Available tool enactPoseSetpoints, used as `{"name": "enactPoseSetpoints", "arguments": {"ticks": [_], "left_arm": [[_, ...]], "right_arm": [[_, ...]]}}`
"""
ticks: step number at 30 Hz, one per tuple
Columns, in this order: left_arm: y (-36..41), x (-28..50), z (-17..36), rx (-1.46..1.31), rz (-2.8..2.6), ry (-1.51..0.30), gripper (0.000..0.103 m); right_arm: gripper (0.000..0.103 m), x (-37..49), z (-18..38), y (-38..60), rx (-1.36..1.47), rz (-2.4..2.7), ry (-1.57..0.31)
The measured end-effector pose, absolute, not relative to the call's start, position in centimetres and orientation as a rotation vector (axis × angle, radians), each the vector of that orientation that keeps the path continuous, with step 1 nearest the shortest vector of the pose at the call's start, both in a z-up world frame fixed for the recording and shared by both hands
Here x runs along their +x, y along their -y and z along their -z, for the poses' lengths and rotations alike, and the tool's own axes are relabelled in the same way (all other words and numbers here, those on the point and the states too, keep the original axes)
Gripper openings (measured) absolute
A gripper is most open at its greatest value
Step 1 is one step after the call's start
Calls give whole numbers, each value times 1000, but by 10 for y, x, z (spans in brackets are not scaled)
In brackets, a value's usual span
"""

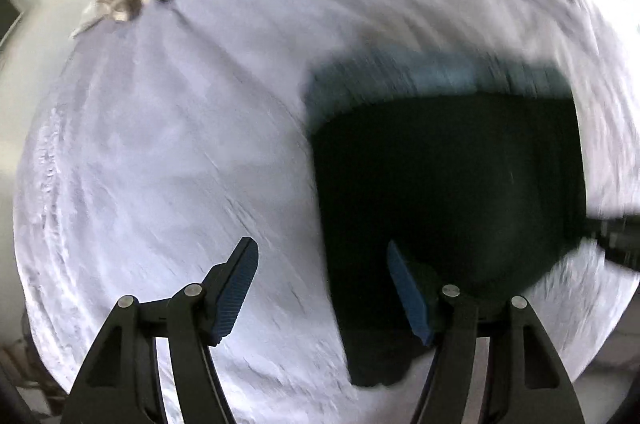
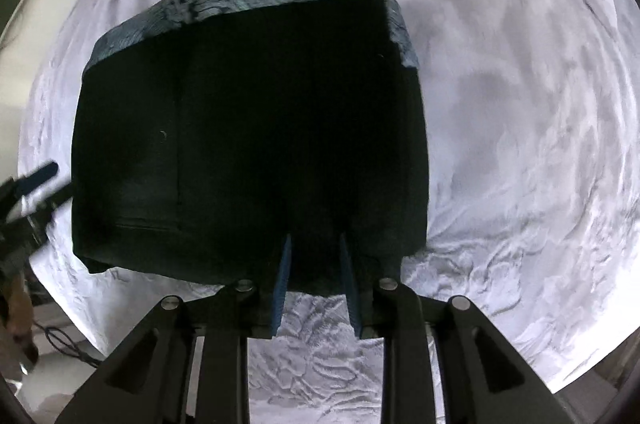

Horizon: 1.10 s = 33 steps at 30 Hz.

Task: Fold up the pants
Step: 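Lower the folded trousers onto the blanket and open both grippers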

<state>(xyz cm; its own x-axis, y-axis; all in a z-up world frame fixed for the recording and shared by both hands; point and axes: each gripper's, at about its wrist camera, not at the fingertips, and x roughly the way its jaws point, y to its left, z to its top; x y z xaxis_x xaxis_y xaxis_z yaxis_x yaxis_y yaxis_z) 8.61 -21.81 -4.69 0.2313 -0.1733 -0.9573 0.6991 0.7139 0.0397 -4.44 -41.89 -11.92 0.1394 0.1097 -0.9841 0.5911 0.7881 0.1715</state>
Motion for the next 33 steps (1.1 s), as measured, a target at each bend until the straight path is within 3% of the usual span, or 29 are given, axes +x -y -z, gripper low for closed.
{"name": "enactPoseSetpoints", "arguments": {"ticks": [5,9,10,17,19,21,23,30,33], "left_arm": [[229,139,54,345,612,-1307,68],[242,146,85,405,559,-1351,69],[243,147,92,410,542,-1358,75],[241,138,73,453,526,-1341,78],[238,132,68,466,528,-1347,78],[237,128,66,468,531,-1358,78],[233,122,64,473,527,-1365,78],[234,103,64,507,526,-1378,80],[234,100,63,500,525,-1374,97]], "right_arm": [[27,-51,120,427,665,373,-1407],[27,-57,120,430,638,376,-1411],[27,-57,120,430,639,376,-1410],[28,-53,113,429,664,382,-1390],[35,-57,105,433,676,388,-1377],[53,-63,97,431,681,394,-1364],[59,-67,92,431,665,402,-1368],[64,-79,86,430,690,421,-1381],[64,-84,89,427,720,434,-1382]]}}
